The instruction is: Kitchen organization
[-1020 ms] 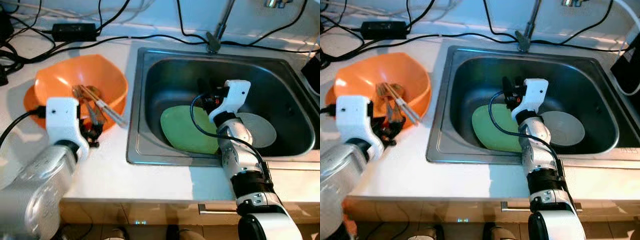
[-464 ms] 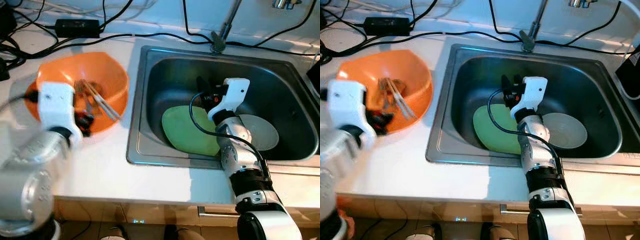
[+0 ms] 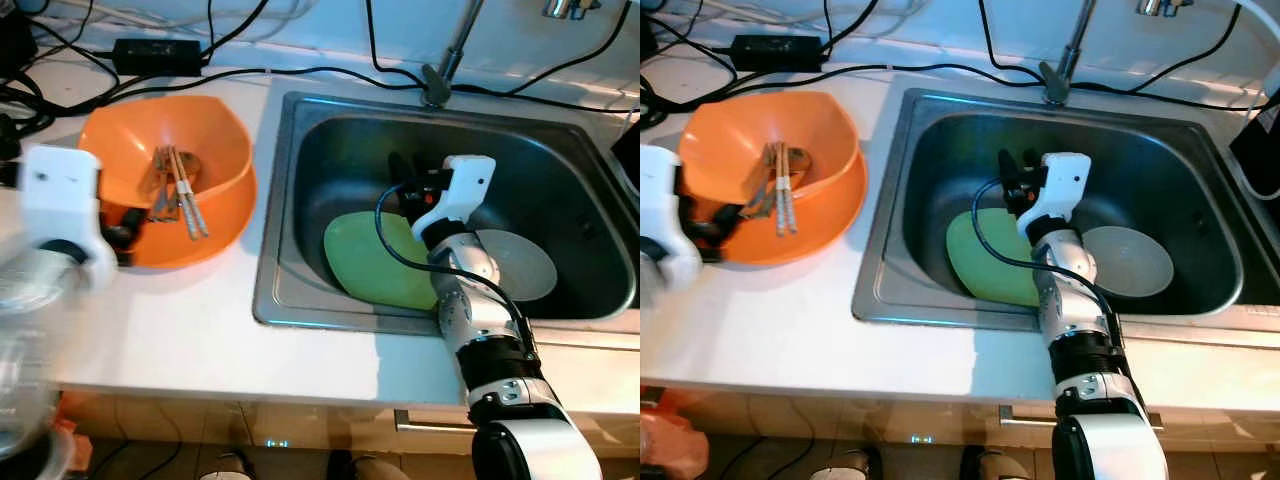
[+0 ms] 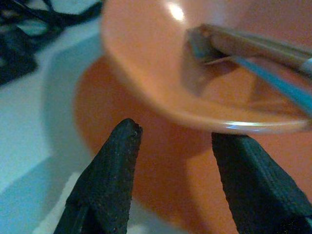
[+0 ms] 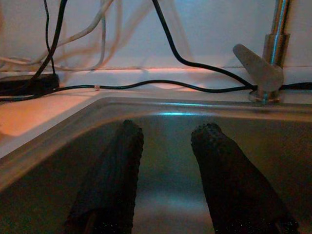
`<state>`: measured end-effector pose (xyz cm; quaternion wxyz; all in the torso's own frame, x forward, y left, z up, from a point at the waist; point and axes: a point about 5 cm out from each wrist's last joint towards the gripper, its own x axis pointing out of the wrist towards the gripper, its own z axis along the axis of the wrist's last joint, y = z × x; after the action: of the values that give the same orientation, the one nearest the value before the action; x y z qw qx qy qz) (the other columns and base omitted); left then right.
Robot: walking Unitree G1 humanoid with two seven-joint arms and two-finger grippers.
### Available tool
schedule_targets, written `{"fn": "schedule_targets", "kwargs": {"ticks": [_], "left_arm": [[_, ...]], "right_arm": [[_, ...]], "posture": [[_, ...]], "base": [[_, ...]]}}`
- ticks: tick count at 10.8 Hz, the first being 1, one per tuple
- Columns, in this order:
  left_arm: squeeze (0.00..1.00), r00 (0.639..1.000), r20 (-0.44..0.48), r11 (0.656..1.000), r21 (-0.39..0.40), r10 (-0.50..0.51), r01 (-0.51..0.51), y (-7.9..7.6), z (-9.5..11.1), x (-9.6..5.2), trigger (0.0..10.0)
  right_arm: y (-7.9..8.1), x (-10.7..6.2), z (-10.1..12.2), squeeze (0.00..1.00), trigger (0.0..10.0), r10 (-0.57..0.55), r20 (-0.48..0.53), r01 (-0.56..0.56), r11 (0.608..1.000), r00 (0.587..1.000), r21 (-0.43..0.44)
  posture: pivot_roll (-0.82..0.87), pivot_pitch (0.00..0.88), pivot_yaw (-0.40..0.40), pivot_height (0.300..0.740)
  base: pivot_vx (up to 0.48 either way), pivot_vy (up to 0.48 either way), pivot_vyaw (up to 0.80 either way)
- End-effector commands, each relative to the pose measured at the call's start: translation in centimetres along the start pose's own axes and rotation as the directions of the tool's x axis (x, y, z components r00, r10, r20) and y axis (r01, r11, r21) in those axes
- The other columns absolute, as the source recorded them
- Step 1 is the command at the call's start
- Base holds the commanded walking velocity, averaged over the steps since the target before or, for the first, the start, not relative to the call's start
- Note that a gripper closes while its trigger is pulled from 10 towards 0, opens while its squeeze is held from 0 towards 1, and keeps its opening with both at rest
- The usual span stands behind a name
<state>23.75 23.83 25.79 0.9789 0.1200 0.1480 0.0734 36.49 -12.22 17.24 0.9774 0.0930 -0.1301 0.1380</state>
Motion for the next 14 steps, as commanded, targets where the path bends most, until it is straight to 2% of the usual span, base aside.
{"fn": "schedule_targets", "kwargs": {"ticks": [1,2,3,5,6,7,8,9,10,11,12,14], "left_arm": [[0.00,1.000,-0.013,1.000,0.014,0.020,-0.019,0.9,-0.1,-0.3,10.0],[0.00,0.999,-0.022,0.999,0.030,0.046,-0.045,1.5,-0.1,-0.4,10.0],[0.00,0.991,-0.045,0.991,0.062,0.123,-0.120,3.0,-0.3,-0.4,10.0],[0.00,0.971,-0.064,0.964,0.155,0.230,-0.218,4.6,-0.5,-0.4,10.0],[0.00,0.879,0.044,0.840,0.274,0.475,-0.468,7.7,-0.1,-0.3,10.0],[0.00,0.817,0.128,0.761,0.308,0.562,-0.571,8.7,0.3,-0.3,10.0],[0.00,0.803,0.189,0.763,0.250,0.565,-0.596,8.5,0.4,0.2,10.0],[0.00,0.784,0.337,0.785,0.170,0.522,-0.596,6.7,0.9,1.5,10.0],[0.00,0.764,0.406,0.803,0.111,0.501,-0.586,5.7,1.4,2.0,10.0],[0.00,0.763,0.478,0.848,0.070,0.434,-0.526,4.1,2.0,2.6,10.0],[0.00,0.736,0.569,0.883,0.038,0.366,-0.468,2.2,2.9,3.2,10.0],[0.00,0.660,0.684,0.909,-0.010,0.310,-0.416,0.5,4.9,3.1,10.0]], "right_arm": [[-0.1,-0.7,-1.3,0.00,10.0,-0.013,-0.043,0.014,0.999,0.999,0.029],[-0.1,-0.7,-1.4,0.00,10.0,-0.011,-0.044,0.012,0.999,0.999,0.030],[0.0,-0.7,-1.5,0.00,10.0,-0.006,-0.046,0.008,0.999,0.999,0.032],[0.2,-0.6,-1.5,0.00,10.0,0.000,-0.045,0.001,0.999,0.999,0.034],[0.1,-0.7,-1.5,0.00,10.0,-0.001,-0.046,0.003,0.999,0.999,0.033],[0.0,-0.7,-1.5,0.00,10.0,-0.003,-0.045,0.005,0.999,0.999,0.033],[0.0,-0.7,-1.4,0.00,10.0,-0.006,-0.043,0.007,0.999,0.999,0.032],[-0.2,-0.7,-1.1,0.00,10.0,-0.019,-0.019,0.020,0.999,1.000,0.036],[-0.4,-0.7,-0.8,0.00,10.0,-0.031,0.000,0.031,0.999,1.000,0.042],[-0.6,-0.7,-0.5,0.00,10.0,-0.042,0.016,0.041,0.998,0.999,0.042],[-0.9,-0.6,0.1,0.00,10.0,-0.055,0.047,0.053,0.998,0.997,0.043],[-1.2,-0.6,0.8,0.00,10.0,-0.069,0.075,0.067,0.997,0.995,0.033]], "posture": [[0.21,0.160,-0.090,0.740],[0.21,0.160,-0.090,0.740],[0.22,0.156,-0.093,0.740],[0.22,0.156,-0.093,0.740],[0.21,0.147,-0.089,0.740],[0.21,0.147,-0.089,0.740],[0.20,0.142,-0.086,0.740],[0.19,0.131,-0.082,0.740],[0.19,0.131,-0.082,0.740],[0.17,0.123,-0.076,0.740],[0.17,0.116,-0.072,0.740],[0.16,0.105,-0.069,0.740]], "base": [[0.000,0.000,0.00],[0.000,0.000,0.00],[0.000,0.000,0.00],[0.000,0.000,0.00],[0.000,0.000,0.00],[0.000,0.000,0.00],[0.000,0.000,0.00],[0.000,0.000,0.00],[0.000,0.000,0.00],[0.000,0.000,0.00],[0.000,0.000,0.00],[0.000,0.000,0.00]]}}
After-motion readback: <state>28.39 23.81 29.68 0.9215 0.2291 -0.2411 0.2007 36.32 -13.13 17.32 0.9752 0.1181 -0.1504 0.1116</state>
